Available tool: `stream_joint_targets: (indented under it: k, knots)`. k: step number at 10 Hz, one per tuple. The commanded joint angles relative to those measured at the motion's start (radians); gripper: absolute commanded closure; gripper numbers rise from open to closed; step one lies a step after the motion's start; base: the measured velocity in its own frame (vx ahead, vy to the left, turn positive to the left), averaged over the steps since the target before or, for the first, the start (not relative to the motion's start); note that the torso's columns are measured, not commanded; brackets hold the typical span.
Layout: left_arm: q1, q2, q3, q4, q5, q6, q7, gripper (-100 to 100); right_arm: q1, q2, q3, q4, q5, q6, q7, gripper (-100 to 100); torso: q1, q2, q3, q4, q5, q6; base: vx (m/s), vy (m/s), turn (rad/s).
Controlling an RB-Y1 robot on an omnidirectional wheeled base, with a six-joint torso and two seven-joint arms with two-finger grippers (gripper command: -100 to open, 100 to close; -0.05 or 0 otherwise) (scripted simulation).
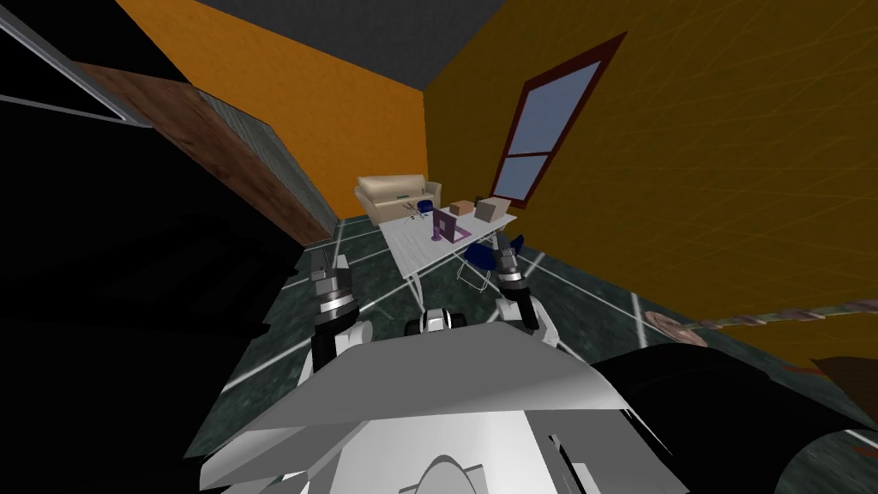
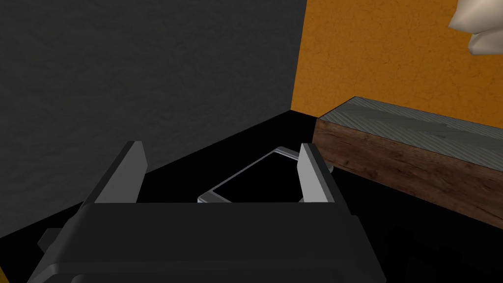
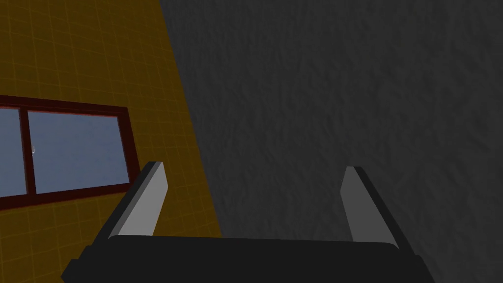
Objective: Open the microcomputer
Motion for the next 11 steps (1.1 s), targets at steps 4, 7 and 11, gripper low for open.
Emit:
stream_joint_targets:
  k: [4,7,11]
  knots:
    - [0.000,0.000,0.000,0.000,0.000,0.000,0.000,0,-0.033,-0.097,-0.037,0.072,0.147,0.032,0.133,-100,0.000,0.000,0.000,0.000,0.000,0.000,0.039,0.020,0.120]
    - [0.000,0.000,0.000,0.000,0.000,0.000,0.000,0,-0.054,-0.142,-0.060,0.115,0.236,0.052,0.213,-100,-0.001,0.000,0.000,0.000,0.000,0.000,0.042,0.015,0.129]
    - [0.000,0.000,0.000,0.000,0.000,0.000,0.000,0,-0.085,-0.214,-0.093,0.187,0.357,0.083,0.325,-100,0.000,0.000,0.000,0.000,0.000,0.000,0.048,0.017,0.137]
